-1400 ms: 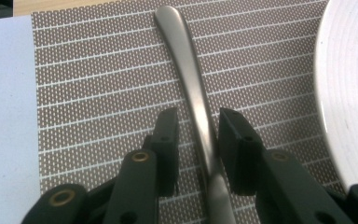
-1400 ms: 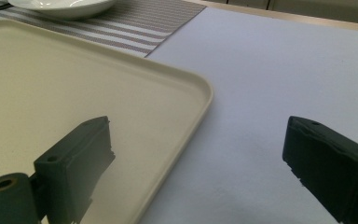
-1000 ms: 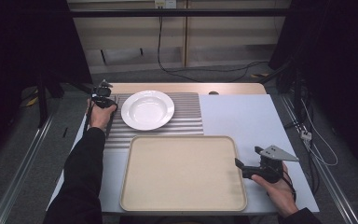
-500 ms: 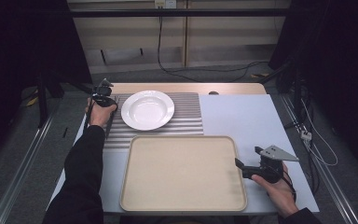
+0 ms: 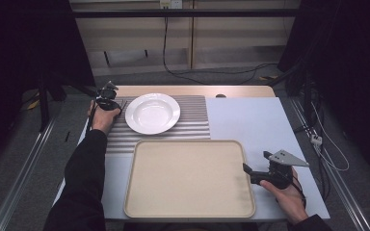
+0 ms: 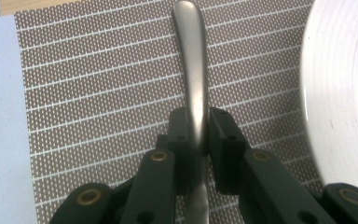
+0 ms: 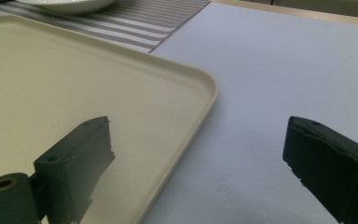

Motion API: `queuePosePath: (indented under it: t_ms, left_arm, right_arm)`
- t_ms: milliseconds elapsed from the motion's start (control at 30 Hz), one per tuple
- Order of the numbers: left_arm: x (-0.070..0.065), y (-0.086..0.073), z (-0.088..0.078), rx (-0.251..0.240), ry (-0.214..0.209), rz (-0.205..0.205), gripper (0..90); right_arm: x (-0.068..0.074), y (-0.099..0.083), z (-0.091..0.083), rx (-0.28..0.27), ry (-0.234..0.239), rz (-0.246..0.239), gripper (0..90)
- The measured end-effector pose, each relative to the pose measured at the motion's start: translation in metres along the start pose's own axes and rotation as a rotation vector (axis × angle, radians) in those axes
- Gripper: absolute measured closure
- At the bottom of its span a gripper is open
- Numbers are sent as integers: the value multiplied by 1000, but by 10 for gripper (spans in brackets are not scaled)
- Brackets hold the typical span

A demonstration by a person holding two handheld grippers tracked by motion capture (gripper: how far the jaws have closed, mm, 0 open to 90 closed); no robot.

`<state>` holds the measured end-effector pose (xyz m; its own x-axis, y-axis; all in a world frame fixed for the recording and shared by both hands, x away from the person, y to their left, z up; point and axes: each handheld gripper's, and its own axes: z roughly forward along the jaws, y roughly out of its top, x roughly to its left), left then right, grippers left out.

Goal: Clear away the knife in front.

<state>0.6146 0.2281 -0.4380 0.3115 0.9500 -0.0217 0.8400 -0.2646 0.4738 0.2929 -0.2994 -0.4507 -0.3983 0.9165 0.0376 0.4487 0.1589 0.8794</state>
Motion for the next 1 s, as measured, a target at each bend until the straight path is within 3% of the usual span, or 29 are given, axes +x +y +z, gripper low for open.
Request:
queuePosePath:
  t_ms: [533, 1000]
  left_arm:
    - [0, -2, -8, 21, -13, 14, 800]
    - [0, -7, -37, -25, -44, 45, 800]
  right_arm:
    - [0, 0, 0, 1, -2, -1, 80]
    - [1, 0, 0, 2, -4, -5, 80]
